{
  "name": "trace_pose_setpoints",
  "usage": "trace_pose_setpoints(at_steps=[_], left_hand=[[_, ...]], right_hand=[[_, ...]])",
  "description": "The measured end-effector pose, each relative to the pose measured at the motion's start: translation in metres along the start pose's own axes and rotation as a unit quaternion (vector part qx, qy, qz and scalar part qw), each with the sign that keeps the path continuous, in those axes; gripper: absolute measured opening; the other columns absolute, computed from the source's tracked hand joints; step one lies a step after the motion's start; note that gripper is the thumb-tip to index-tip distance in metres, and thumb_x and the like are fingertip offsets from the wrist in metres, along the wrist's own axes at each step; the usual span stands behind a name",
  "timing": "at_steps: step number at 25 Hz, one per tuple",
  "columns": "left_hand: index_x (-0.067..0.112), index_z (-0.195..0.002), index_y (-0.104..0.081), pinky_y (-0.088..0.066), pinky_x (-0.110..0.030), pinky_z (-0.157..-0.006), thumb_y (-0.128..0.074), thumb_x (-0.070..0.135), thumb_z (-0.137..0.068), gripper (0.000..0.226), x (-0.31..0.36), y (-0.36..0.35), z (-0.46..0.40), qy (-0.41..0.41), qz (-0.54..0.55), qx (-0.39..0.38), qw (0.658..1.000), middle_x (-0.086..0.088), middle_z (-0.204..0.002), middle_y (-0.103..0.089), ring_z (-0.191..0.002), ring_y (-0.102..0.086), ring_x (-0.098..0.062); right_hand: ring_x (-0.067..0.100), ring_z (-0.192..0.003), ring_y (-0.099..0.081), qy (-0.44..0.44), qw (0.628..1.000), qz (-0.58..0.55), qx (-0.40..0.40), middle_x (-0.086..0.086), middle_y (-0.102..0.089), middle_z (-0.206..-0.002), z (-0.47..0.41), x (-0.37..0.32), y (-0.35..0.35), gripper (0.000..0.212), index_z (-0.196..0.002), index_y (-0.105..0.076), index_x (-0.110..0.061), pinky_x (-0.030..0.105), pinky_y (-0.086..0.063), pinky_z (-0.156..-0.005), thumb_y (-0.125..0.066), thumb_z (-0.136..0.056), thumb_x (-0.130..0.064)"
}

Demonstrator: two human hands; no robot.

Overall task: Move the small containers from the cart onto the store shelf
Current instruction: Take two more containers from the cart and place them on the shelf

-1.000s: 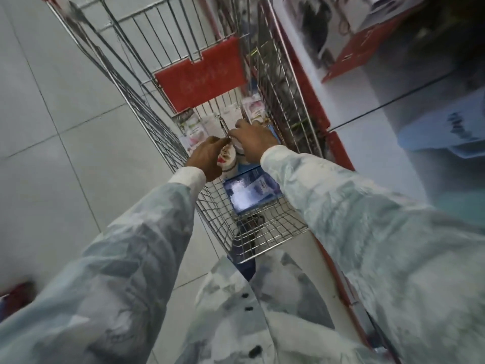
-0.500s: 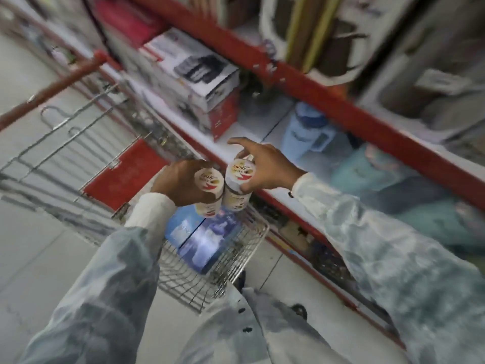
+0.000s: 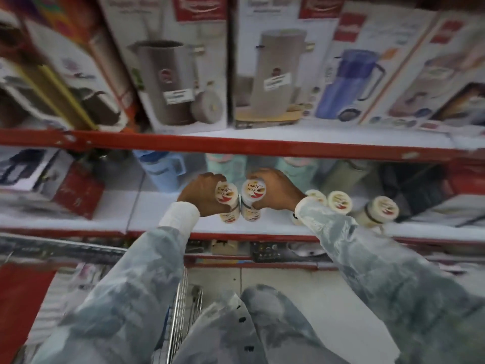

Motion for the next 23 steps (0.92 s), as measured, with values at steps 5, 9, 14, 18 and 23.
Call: trace_pose_setpoints(at_steps=[5,9,14,18,23], left_hand=[[0.025,-0.134,-0.058,-0.053,-0.040,-0.100,-0.082,0.053,-0.066,0.078,0.056,-0.031,-0.035,-0.037,-0.023,-0.031,0.999,-0.009,-0.130,-0.063,-0.122,-0.060,-0.031],[0.025,-0.137,-0.056,-0.053,-0.043,-0.101,-0.083,0.050,-0.066,0.080,0.064,-0.042,-0.042,-0.027,-0.028,-0.029,0.999,-0.009,-0.132,-0.061,-0.122,-0.058,-0.032],[0.027,-0.136,-0.056,-0.056,-0.042,-0.097,-0.085,0.050,-0.066,0.078,0.051,-0.052,-0.040,0.001,-0.040,-0.029,0.999,-0.005,-0.133,-0.062,-0.119,-0.063,-0.030],[0.026,-0.137,-0.055,-0.056,-0.044,-0.099,-0.082,0.053,-0.068,0.079,0.031,-0.052,-0.037,0.029,-0.038,-0.026,0.999,-0.006,-0.133,-0.063,-0.119,-0.064,-0.033],[0.025,-0.139,-0.053,-0.054,-0.044,-0.100,-0.084,0.047,-0.069,0.080,0.008,-0.053,-0.032,0.058,-0.034,-0.027,0.997,-0.007,-0.133,-0.062,-0.120,-0.062,-0.033]], right_hand=[[0.027,-0.138,-0.048,-0.041,0.999,-0.001,0.019,0.004,-0.054,-0.149,0.024,0.058,0.021,0.084,-0.140,-0.057,-0.018,0.035,-0.037,-0.114,-0.092,-0.064,-0.019],[0.027,-0.141,-0.044,-0.046,0.999,-0.004,0.016,0.005,-0.051,-0.151,0.029,0.073,0.021,0.083,-0.142,-0.054,-0.019,0.031,-0.034,-0.110,-0.090,-0.067,-0.018],[0.027,-0.137,-0.048,-0.029,0.999,0.012,-0.009,0.004,-0.054,-0.148,0.019,0.069,0.003,0.082,-0.142,-0.054,-0.016,0.034,-0.038,-0.111,-0.090,-0.069,-0.015],[0.028,-0.134,-0.048,-0.004,0.999,0.033,-0.032,0.003,-0.053,-0.147,0.009,0.060,-0.013,0.081,-0.142,-0.053,-0.017,0.038,-0.041,-0.110,-0.089,-0.070,-0.014],[0.029,-0.130,-0.050,0.004,0.998,0.051,-0.045,0.003,-0.055,-0.144,0.004,0.062,-0.026,0.080,-0.141,-0.054,-0.017,0.040,-0.043,-0.108,-0.089,-0.069,-0.015]])
Point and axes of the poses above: each hand's wrist, its own z-axis away from the middle knuckle, its own y-axis out of the back of the hand, x = y × z, the point moved 7 cm from there along -z, towards the middle knuckle
